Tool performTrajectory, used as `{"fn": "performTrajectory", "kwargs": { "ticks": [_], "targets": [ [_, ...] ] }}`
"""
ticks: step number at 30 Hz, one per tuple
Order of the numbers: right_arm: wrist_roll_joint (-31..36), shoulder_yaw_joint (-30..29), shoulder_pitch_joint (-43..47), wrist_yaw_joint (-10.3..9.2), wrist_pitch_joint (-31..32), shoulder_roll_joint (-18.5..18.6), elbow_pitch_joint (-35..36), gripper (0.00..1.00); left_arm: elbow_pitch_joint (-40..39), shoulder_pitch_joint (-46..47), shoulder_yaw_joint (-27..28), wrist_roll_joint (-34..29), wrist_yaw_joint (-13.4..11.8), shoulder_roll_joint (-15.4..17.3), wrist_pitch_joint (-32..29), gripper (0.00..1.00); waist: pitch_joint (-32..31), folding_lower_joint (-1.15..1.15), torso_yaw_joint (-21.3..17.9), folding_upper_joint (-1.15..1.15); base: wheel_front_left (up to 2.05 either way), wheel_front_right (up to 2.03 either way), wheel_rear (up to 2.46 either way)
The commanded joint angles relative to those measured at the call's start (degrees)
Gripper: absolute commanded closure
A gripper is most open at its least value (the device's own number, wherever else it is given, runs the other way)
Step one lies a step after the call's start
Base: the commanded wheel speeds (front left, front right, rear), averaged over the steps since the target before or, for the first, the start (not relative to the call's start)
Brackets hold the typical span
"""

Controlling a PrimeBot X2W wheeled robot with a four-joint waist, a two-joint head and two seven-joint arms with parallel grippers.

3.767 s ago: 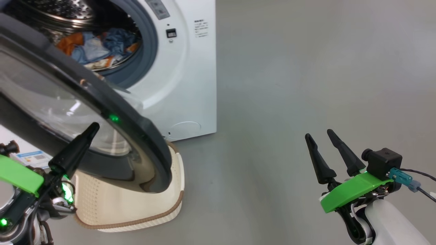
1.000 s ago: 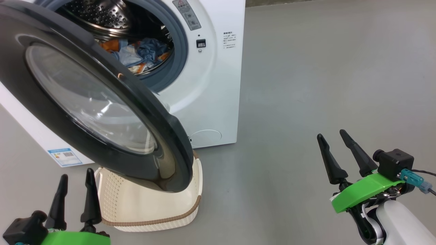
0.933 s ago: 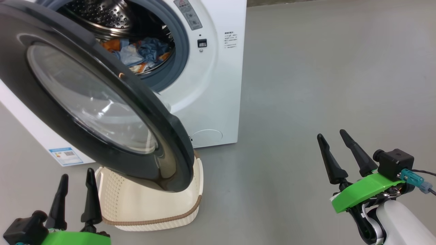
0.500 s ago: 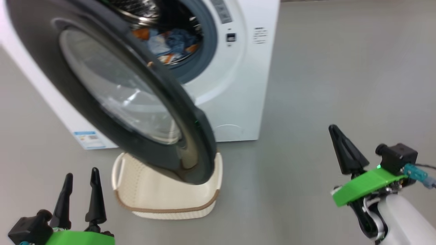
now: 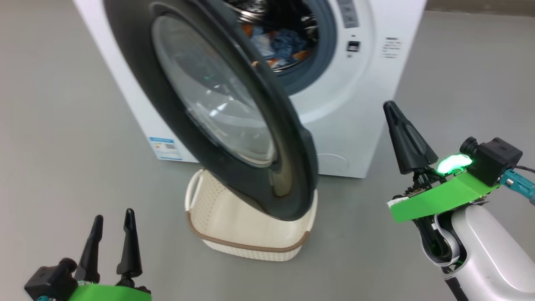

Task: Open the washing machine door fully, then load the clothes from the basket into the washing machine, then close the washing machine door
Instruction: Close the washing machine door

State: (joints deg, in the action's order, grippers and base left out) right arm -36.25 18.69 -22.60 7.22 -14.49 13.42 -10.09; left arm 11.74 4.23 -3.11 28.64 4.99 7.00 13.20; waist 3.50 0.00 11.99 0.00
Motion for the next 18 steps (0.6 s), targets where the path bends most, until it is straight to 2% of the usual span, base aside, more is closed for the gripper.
{"fn": "performTrajectory", "kwargs": {
  "ticks": [1, 10, 15, 18],
  "targets": [
    [-0.7, 1.5, -2.0, 0.26, -0.5, 0.1, 3.1, 1.00, -0.9, 0.9, 1.7, 0.2, 0.0, 0.7, 0.7, 0.00, -0.6, 0.00, 2.9, 0.00, 0.00, 0.00, 0.00],
    [-1.0, 8.5, -3.6, 0.26, -0.5, 0.9, 13.6, 1.00, -0.2, 1.0, 1.4, 0.5, -0.1, 0.8, 0.9, 0.00, -1.4, 0.00, 5.5, 0.00, 0.00, 0.00, 0.00],
    [-0.7, 14.3, -4.0, 0.26, -0.5, 2.3, 13.4, 1.00, 0.1, 1.1, 1.1, 0.5, -0.1, 0.7, 0.9, 0.00, -1.7, 0.00, 6.0, 0.00, 0.00, 0.00, 0.00],
    [-0.4, 20.6, -5.4, 0.26, -0.5, 4.4, 9.6, 1.00, 0.1, 1.1, 0.9, 0.6, -0.1, 0.7, 1.0, 0.00, -1.6, 0.00, 6.4, 0.00, 0.00, 0.00, 0.00]
  ]
}}
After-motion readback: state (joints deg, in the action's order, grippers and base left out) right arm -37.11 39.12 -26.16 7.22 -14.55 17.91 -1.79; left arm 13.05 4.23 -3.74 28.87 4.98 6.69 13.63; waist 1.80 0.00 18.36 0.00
